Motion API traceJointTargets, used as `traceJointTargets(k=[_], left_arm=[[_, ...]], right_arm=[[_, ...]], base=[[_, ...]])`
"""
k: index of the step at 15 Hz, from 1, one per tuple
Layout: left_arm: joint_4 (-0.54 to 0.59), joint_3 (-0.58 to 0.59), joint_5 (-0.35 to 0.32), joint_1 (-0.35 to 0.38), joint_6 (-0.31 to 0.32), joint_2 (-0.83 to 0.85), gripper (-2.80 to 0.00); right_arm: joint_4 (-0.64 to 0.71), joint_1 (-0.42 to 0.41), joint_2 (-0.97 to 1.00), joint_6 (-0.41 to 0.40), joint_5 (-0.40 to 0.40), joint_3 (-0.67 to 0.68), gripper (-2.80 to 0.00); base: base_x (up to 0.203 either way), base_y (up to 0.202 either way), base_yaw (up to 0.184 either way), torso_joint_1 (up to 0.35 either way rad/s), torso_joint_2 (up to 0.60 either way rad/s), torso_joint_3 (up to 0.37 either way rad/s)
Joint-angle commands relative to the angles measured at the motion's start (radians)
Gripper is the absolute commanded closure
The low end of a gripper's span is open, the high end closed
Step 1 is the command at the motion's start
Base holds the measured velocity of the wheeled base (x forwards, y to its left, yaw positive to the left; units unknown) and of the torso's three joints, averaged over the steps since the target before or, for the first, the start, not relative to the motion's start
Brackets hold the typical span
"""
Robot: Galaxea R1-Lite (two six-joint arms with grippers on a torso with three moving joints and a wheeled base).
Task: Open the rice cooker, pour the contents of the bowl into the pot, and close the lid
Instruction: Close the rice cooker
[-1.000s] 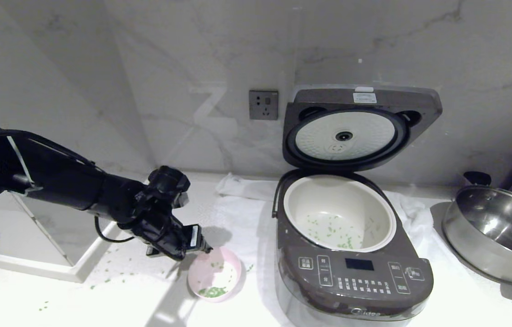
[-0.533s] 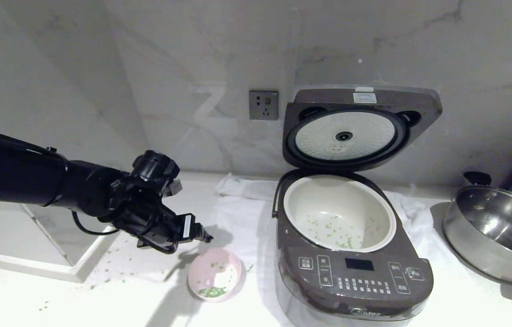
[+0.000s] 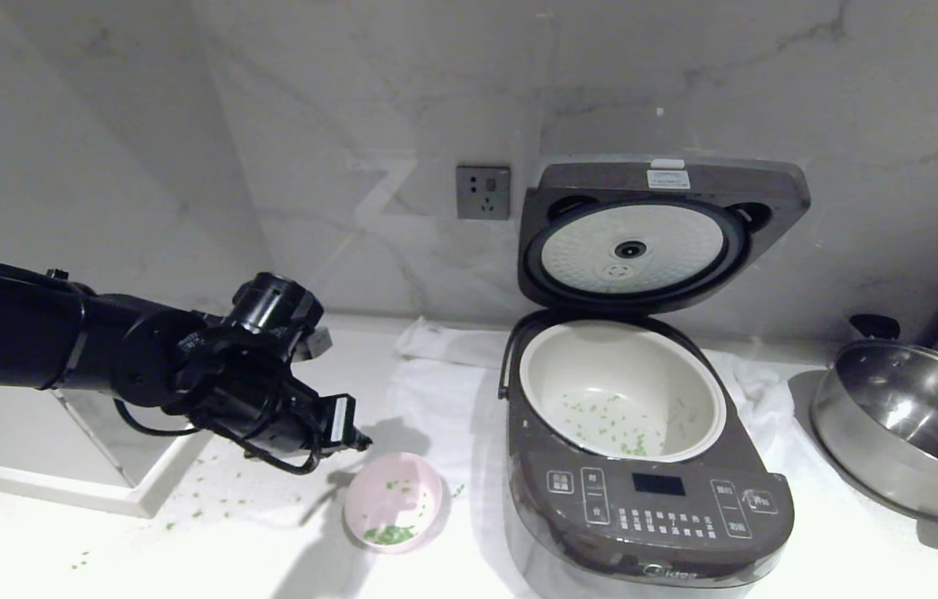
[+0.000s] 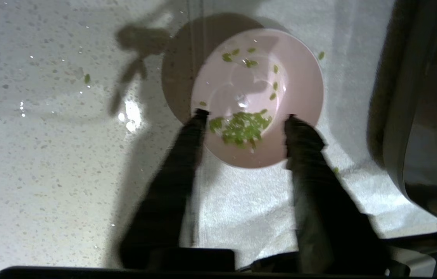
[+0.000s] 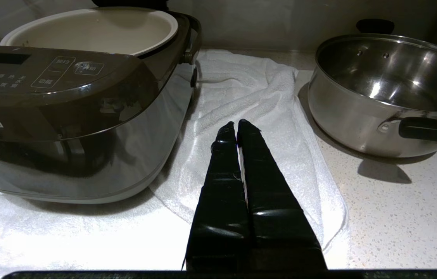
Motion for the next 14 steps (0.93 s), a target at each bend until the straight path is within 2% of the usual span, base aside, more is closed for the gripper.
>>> traceJointTargets(k=[1, 5, 9, 12, 14], left_arm=[[0.001, 0.007, 0.004, -0.008, -0.002, -0.032, 0.00], [-0.014, 0.044, 0.000, -0.004, -0.008, -0.170, 0.00], [-0.119, 0.177, 0.042, -0.047, -0.003, -0.474, 0.00], [-0.149, 0.267, 0.165, -0.116, -0.003, -0.693, 0.00], [-0.159, 0.303, 0.317, -0.141, 0.006, -0.797, 0.00]], right_arm=[[0.000, 0.000, 0.001, 0.000, 0.000, 0.002, 0.00], [0.000, 0.000, 0.001, 0.000, 0.000, 0.002, 0.00], [0.000, 0.000, 0.001, 0.000, 0.000, 0.002, 0.00], [0.000, 0.000, 0.001, 0.000, 0.000, 0.002, 0.00], [0.000, 0.000, 0.001, 0.000, 0.000, 0.002, 0.00]], base=[[0.000, 0.000, 0.000, 0.000, 0.00, 0.000], [0.000, 0.000, 0.000, 0.000, 0.00, 0.000], [0.000, 0.000, 0.000, 0.000, 0.00, 0.000], [0.000, 0.000, 0.000, 0.000, 0.00, 0.000], [0.000, 0.000, 0.000, 0.000, 0.00, 0.000]])
